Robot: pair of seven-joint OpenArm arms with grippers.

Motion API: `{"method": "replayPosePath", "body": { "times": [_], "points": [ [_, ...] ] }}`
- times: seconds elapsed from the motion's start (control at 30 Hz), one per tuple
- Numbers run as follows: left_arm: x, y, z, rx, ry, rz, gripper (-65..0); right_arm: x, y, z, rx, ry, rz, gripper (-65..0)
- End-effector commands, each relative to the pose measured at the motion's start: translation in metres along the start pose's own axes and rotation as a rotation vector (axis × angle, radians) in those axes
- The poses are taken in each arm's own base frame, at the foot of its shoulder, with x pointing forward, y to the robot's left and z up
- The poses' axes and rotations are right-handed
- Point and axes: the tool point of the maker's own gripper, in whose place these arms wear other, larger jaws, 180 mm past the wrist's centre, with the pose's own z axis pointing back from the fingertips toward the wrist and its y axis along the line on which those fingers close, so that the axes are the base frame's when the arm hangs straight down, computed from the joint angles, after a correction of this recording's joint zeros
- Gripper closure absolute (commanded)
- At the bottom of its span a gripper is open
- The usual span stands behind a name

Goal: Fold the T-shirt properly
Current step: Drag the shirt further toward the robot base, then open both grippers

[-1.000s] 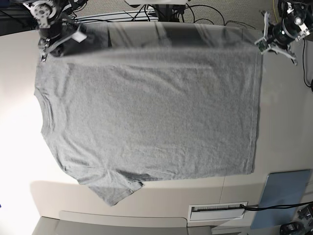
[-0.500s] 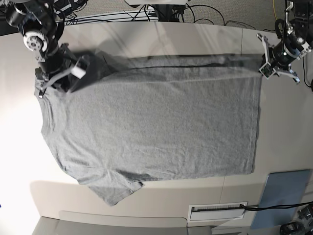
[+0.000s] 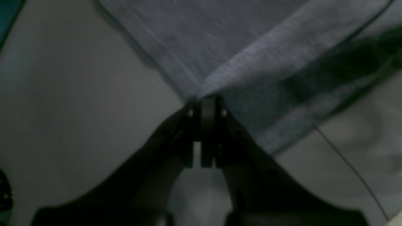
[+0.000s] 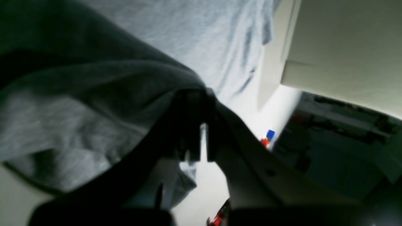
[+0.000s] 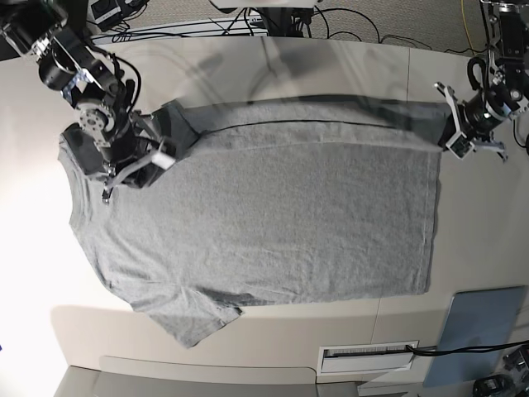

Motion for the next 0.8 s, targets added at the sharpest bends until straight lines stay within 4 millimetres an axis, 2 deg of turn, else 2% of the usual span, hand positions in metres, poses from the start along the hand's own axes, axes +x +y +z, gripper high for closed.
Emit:
{"method": "replayPosePath", "body": {
  "times": [0.0,0.23,0.33,0.5,0.77],
  "points": [
    [0.007,0.010,0.004,0.022,-0.020,-0.016,0.0,-0.004,-0.019,-0.001,-0.053,0.007,0.005,-0.1],
    [0.006,0.010,0.004,0.024,-0.015,-0.015,0.0,-0.002,-0.024,-0.005,-0.064,0.006,-0.003,-0.1],
    [0.006,0.017,0.005,0.060,-0.016,-0.001,0.0,-0.003,-0.025,-0.005,-0.068,0.008,-0.005,-0.1],
    [0.005,0.028,0.005,0.114,-0.003,0.034,0.0,-0.012,-0.045,-0.002,-0.178,0.060,-0.016,-0.1],
    [0.006,0.031,0.005,0.124,-0.001,0.040,0.0,-0.011,-0.045,-0.002,-0.176,0.054,-0.019,-0.1]
  ]
}}
